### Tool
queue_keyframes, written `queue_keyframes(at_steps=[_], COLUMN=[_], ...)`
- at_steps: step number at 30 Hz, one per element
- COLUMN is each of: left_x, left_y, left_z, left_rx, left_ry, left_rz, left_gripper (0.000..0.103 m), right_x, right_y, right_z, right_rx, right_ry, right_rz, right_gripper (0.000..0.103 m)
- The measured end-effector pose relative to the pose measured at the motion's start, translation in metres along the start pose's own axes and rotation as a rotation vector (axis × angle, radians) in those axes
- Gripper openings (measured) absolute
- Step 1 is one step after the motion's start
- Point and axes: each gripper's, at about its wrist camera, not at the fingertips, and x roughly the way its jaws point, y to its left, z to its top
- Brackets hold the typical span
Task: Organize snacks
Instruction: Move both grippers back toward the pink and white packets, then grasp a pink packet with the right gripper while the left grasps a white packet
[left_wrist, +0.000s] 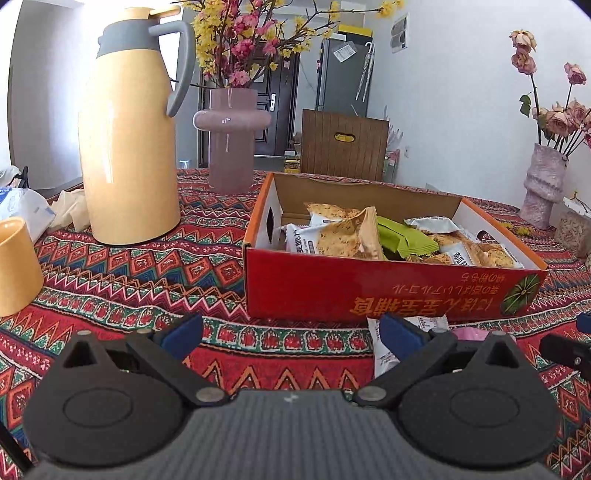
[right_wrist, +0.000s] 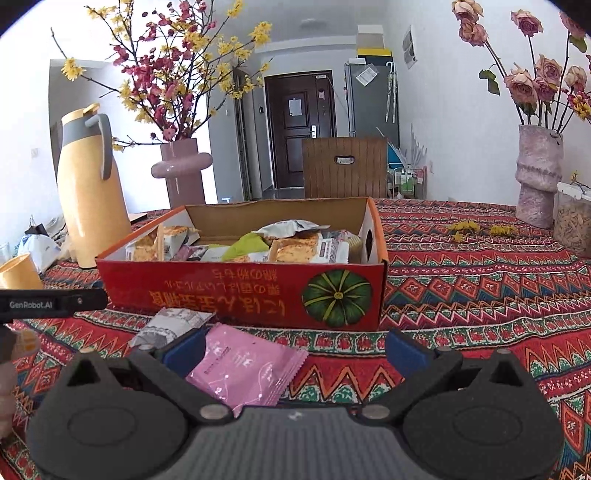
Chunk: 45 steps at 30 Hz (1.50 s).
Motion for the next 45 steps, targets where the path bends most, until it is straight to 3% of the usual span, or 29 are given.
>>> queue_keyframes(at_steps=[9,21,35,40,42,45], left_x=[-0.002,-0.002,-0.001,-0.001,0.0,0.0], left_y=[0.005,0.012,0.015,0.015,0.015,0.015], left_z=[-0.005,-0.005,-0.005,-0.005,-0.005,-0.005], left_rx=[-0.022,-0.068,-0.081,-0.082,-0.084,-0.084], left_ry=[-0.007,0.001,0.005,0.007,0.008,0.008], left_rz=[0.006,0.005,-0.004,-0.004,-0.003,-0.003], left_gripper=[0.103,0.103,0.103,0.103,0.103,0.103], right_x=[0.016,0.054,0.08,0.073,0.069,0.063], right_y=[0.019,0.033,0.026,0.028,0.028,0.026], right_z=[-0.005,0.008,0.01,0.009,0.009,0.008], right_rx=[-0.065,-0.27,-0.174,-0.183,-0.182,-0.164], right_ry=[0.085,0.207,0.26,0.245,0.237,0.223], right_rz=[0.021,0.002,0.119,0.15,0.152,0.141], right_gripper=[0.103,0.103,0.101,0.083,0.069,0.06])
